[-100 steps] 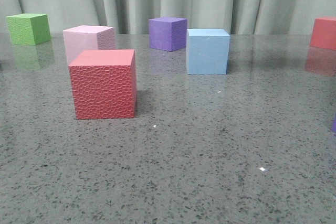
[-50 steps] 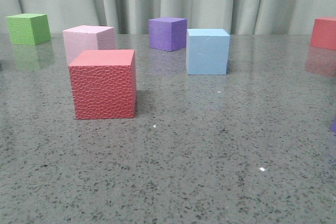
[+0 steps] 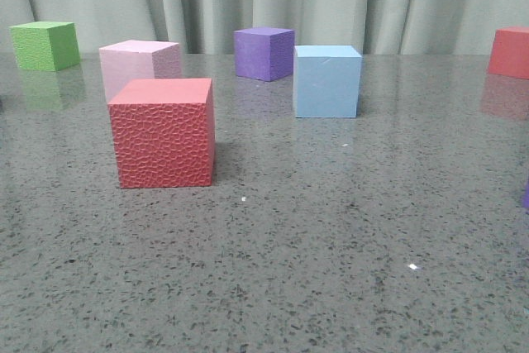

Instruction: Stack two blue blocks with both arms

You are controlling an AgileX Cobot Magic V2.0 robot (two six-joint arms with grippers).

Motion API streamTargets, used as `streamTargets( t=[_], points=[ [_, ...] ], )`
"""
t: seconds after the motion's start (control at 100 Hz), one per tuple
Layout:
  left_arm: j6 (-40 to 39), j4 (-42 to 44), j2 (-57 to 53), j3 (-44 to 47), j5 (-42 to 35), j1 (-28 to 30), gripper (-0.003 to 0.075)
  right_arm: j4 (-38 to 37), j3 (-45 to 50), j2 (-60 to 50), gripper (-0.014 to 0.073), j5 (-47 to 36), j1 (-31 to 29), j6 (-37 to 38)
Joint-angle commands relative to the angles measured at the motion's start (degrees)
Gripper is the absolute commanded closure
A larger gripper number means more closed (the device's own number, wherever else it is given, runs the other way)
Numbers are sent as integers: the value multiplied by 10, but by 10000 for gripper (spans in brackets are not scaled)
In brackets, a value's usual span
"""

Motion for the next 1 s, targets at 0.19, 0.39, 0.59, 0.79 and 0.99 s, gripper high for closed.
streamTargets(
  t=[0.19, 0.39, 0.59, 0.79, 0.99],
  points=[
    [-2, -7, 5, -18, -45, -1, 71, -18, 49, -68, -8, -35, -4, -6],
    [-2, -7, 5, -18, -54, -1, 71, -18, 51, -71, -8, -39, -4, -6],
    [-2, -8, 11, -20, -71, -1, 71, -18, 51, -71, -8, -39, -4, -6],
    [-2, -8, 76, -72, -54, -1, 71, -18, 51, -71, -8, -41, -4, -6],
    [-6, -8, 176, -142, -54, -1, 71, -17, 51, -71, -8, -44, -4, -6]
  ],
)
